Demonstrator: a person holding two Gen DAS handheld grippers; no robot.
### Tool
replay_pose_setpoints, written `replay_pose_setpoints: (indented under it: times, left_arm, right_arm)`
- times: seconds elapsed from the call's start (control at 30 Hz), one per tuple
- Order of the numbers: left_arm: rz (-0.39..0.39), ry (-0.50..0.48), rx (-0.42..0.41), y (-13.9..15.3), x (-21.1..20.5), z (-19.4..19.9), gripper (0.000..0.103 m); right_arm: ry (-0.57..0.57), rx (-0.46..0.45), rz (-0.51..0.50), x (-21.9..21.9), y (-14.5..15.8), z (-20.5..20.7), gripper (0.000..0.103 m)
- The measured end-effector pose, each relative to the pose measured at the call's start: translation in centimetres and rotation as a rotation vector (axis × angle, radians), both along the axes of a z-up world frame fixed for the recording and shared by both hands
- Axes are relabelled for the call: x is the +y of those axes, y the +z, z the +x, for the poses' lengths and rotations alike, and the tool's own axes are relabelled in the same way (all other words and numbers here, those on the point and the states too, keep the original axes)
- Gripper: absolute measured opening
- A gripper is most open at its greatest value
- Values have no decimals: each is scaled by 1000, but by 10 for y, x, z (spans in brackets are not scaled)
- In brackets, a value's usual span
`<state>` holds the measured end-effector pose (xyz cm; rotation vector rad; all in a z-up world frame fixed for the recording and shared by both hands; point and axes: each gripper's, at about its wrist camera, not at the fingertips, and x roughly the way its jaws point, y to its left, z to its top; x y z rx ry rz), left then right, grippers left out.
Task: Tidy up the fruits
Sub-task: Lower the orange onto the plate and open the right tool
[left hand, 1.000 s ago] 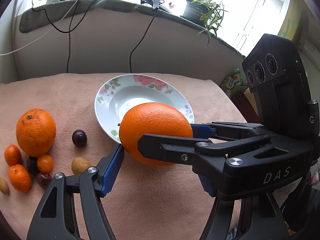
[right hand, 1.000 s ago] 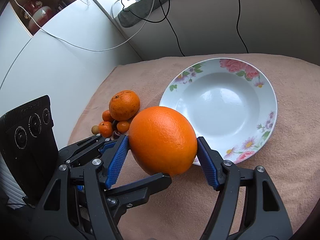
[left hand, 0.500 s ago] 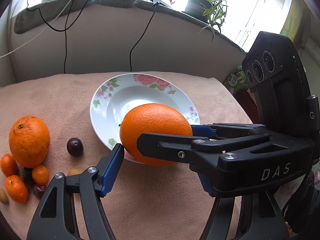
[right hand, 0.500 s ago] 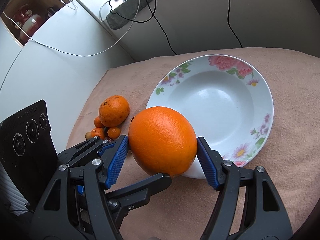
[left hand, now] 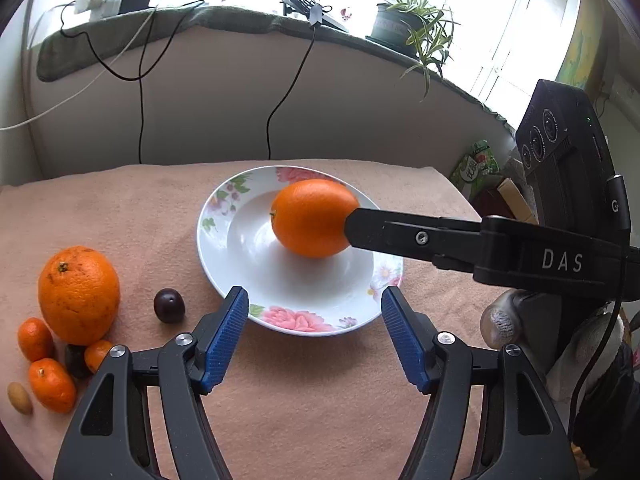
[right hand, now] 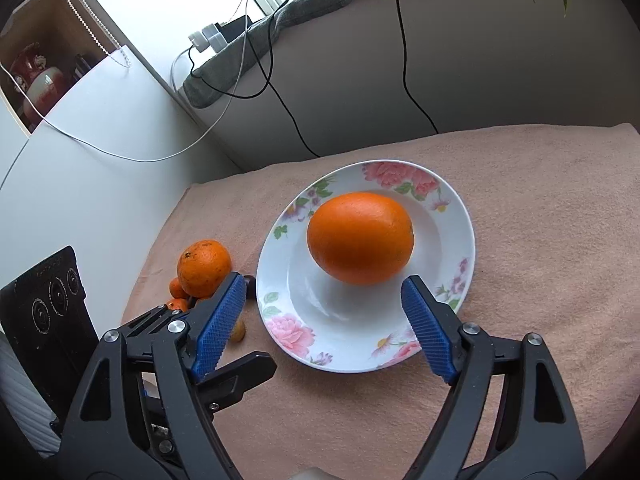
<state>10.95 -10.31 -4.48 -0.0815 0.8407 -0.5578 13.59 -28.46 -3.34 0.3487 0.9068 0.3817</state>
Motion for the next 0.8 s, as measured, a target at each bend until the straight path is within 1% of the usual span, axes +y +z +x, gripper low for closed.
replay_pose_setpoints:
  times: [0.33, 0.5, 0.57, 0.8]
  left_arm:
    - [2, 40, -47, 13, 17, -12, 69]
    - [2, 55, -63, 17, 25, -16, 70]
    - [4, 64, -69, 19, 29, -17, 72]
    - [29, 122, -84, 21, 52, -23, 74]
  right_arm:
    - [-84, -85, -110, -16, 14, -20, 85]
    - [-110, -112, -140, -16, 19, -28, 85]
    - [-113, -123, -149, -15, 20, -33, 85]
    - [-113, -160, -169, -5, 26, -41, 85]
